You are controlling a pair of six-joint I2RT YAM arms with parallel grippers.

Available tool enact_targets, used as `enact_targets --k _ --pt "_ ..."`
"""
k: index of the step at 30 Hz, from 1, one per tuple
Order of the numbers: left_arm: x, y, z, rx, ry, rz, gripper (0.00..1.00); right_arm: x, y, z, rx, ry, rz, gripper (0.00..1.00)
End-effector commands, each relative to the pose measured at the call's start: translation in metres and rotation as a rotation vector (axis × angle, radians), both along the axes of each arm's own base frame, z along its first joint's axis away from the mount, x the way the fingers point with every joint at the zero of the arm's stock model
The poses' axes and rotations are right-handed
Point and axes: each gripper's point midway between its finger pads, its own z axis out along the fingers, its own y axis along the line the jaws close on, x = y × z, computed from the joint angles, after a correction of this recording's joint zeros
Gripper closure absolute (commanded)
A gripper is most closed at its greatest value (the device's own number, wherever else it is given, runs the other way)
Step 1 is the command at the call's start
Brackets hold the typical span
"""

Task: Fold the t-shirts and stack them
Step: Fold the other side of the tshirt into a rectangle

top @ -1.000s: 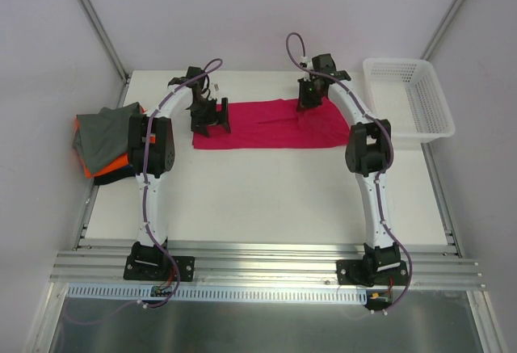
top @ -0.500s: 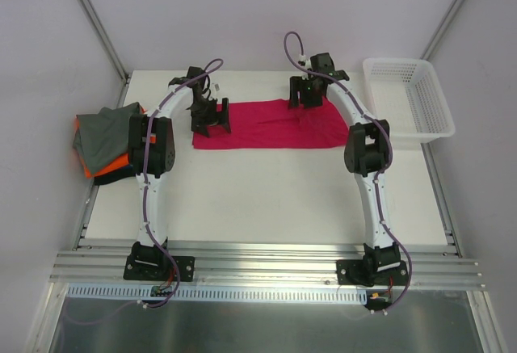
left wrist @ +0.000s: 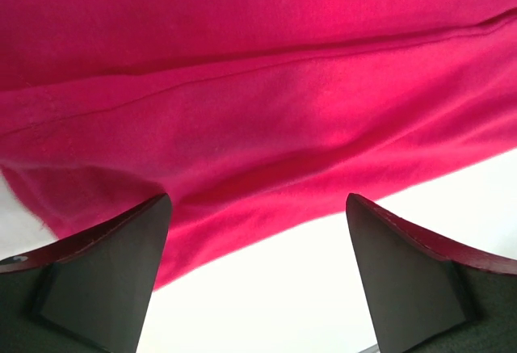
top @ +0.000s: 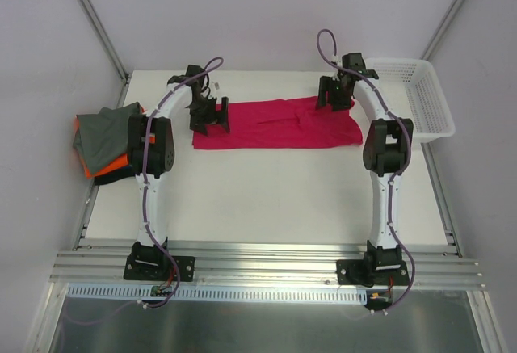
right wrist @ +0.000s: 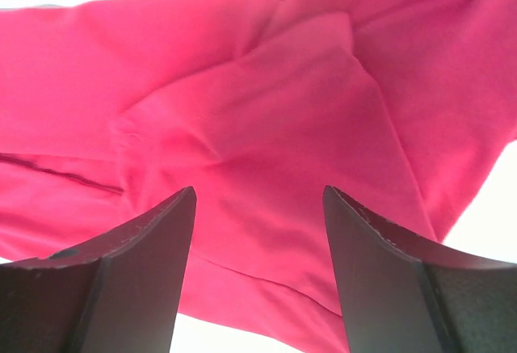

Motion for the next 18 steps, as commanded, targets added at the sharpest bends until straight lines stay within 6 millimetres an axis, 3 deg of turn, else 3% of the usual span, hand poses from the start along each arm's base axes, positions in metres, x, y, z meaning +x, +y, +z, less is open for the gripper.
enact_targets --k 1,4,6,11,18 --pt "0.034 0.007 0.073 0.015 -0.216 -0.028 0.08 -0.007 0.005 0.039 0.015 -0.044 0.007 0.32" --pt "0.058 0.005 0.085 0.016 -0.297 -0.060 0.06 -0.010 0.004 0.024 0.022 -0.003 -0.003 0.32" --pt "0.064 0.005 0.081 0.021 -0.304 -0.069 0.05 -0.012 0.003 0.009 0.026 0.033 -0.010 0.31" --pt "0.062 0.003 0.049 0.011 -0.240 -0.078 0.04 -0.013 -0.010 -0.012 0.028 0.084 -0.054 0.31" --pt "0.058 0.001 0.015 0.041 -0.179 -0.079 0.04 -0.014 -0.010 -0.021 0.083 0.126 -0.081 0.31"
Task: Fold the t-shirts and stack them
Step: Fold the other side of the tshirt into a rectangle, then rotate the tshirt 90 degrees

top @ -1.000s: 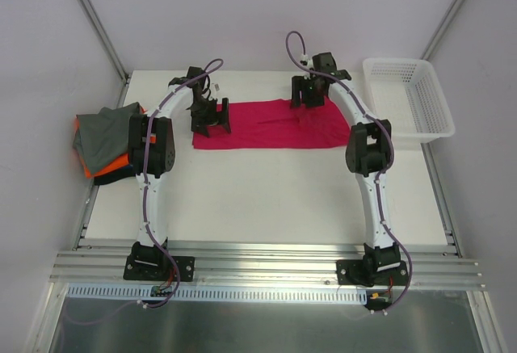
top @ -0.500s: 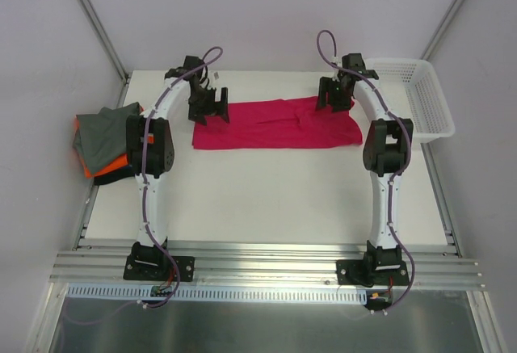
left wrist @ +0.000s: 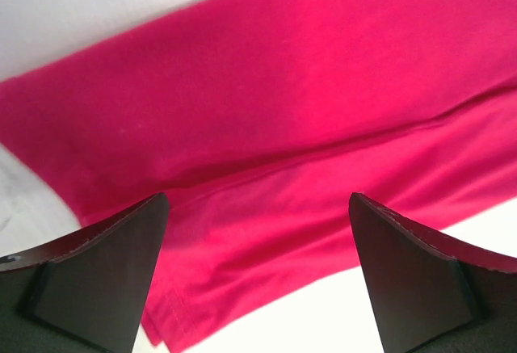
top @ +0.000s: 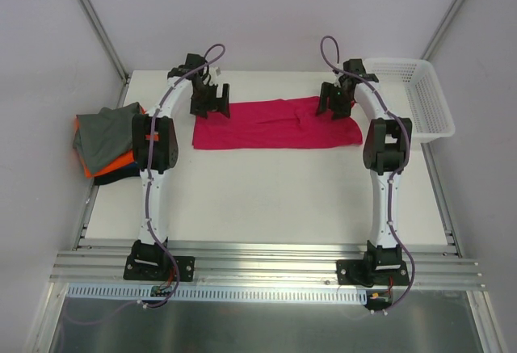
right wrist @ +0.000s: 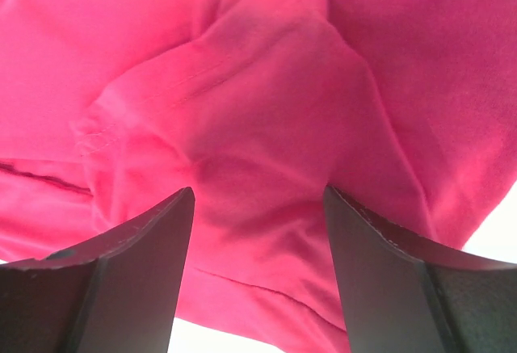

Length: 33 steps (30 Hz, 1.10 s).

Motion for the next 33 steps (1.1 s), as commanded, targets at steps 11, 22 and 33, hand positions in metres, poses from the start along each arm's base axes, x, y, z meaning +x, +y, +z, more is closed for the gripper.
enact_targets --k 11,22,33 --pt "-0.038 0.004 -0.033 0.016 0.150 0.020 0.06 -0.022 0.003 -0.003 0.116 0.113 -0.077 0.30" --pt "-0.141 0.013 -0.025 0.008 0.357 0.056 0.09 -0.012 0.033 -0.001 0.224 0.115 -0.067 0.30" --pt "-0.215 0.022 -0.011 0.069 0.384 0.010 0.09 -0.007 0.094 0.021 0.370 0.105 -0.022 0.30"
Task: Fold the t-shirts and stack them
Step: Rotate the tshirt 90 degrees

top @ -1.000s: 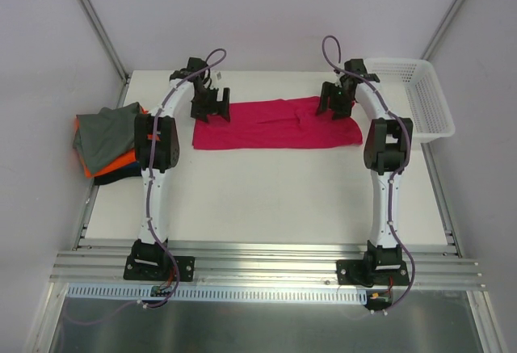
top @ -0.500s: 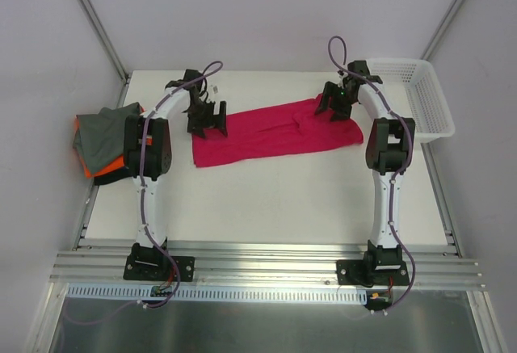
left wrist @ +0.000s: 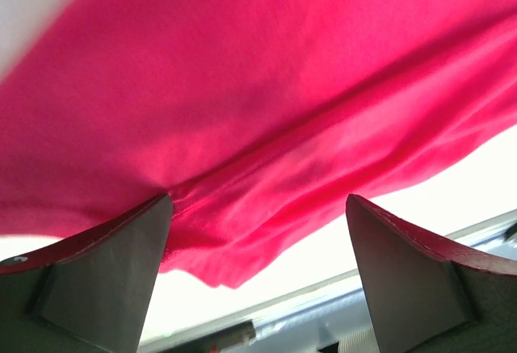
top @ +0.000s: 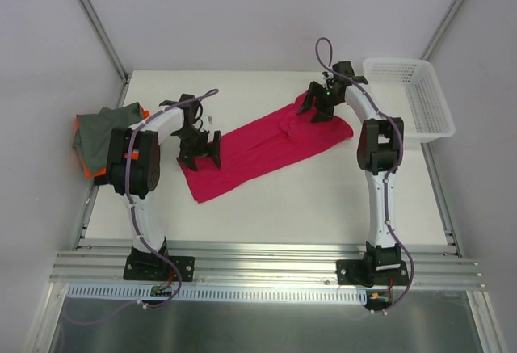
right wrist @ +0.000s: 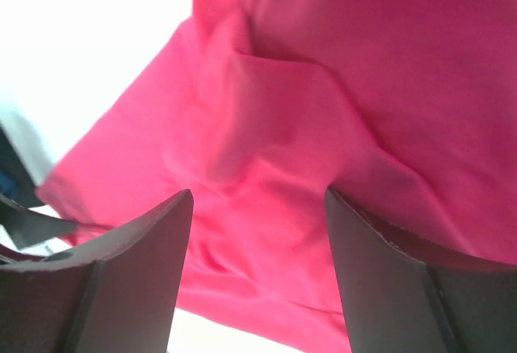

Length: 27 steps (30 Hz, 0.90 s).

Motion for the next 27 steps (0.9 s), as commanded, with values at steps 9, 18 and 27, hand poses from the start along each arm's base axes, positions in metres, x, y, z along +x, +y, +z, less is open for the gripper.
enact_targets --k 9,18,27 --pt "-0.046 -0.004 0.048 0.103 -0.151 -0.151 0.06 0.022 0.041 0.033 0.116 -0.098 0.044 0.29" --pt "0.062 0.005 0.072 0.119 -0.316 -0.135 0.05 -0.001 0.003 0.117 0.094 -0.205 0.020 0.27" --pt "0.099 0.017 0.033 0.087 -0.235 -0.040 0.05 -0.043 0.003 0.111 0.111 -0.098 0.011 0.27"
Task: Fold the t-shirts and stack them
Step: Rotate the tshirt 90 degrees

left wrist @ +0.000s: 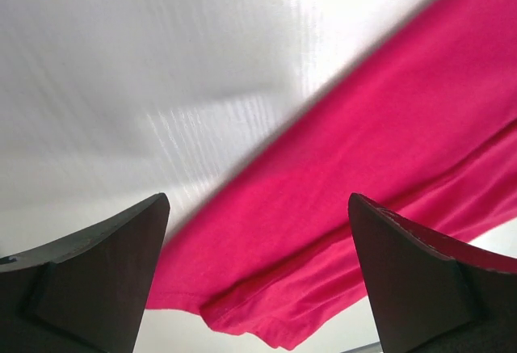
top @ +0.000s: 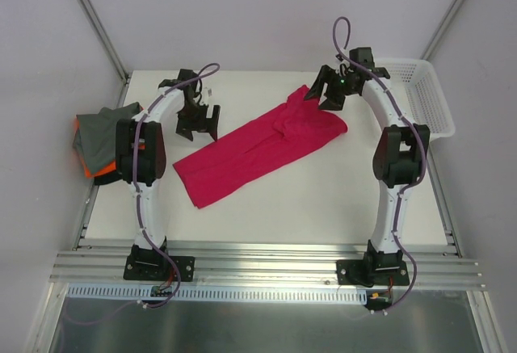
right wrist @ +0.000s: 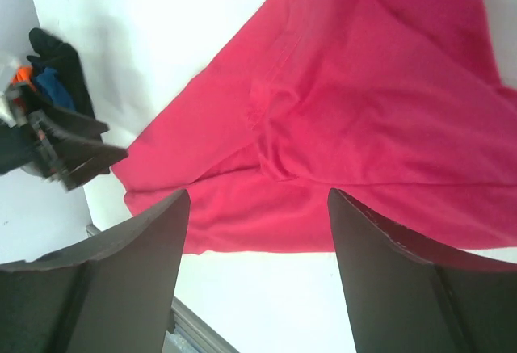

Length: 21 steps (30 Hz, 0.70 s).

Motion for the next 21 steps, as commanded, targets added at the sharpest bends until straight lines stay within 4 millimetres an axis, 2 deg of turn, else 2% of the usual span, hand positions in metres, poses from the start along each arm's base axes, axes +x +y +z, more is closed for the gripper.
enact_targets --k 1,5,13,17,21 --pt "-0.001 0.002 -0.003 -0.021 0.042 0.028 0.06 -0.022 0.006 -0.002 0.016 0.056 0.017 0.27" --pt "-0.005 0.005 -0.016 -0.021 0.082 0.041 0.06 -0.031 0.010 -0.018 0.011 0.105 0.027 0.27" --pt "-0.020 0.002 -0.024 -0.045 0.137 0.049 0.06 -0.036 0.008 -0.050 -0.013 0.180 0.031 0.27" --pt "-0.039 0.001 -0.025 -0.056 0.180 0.054 0.07 -0.035 0.005 -0.075 -0.020 0.229 0.025 0.27" --pt "-0.057 0.000 -0.028 -0.064 0.223 0.056 0.07 -0.027 0.007 -0.088 -0.014 0.247 0.016 0.27"
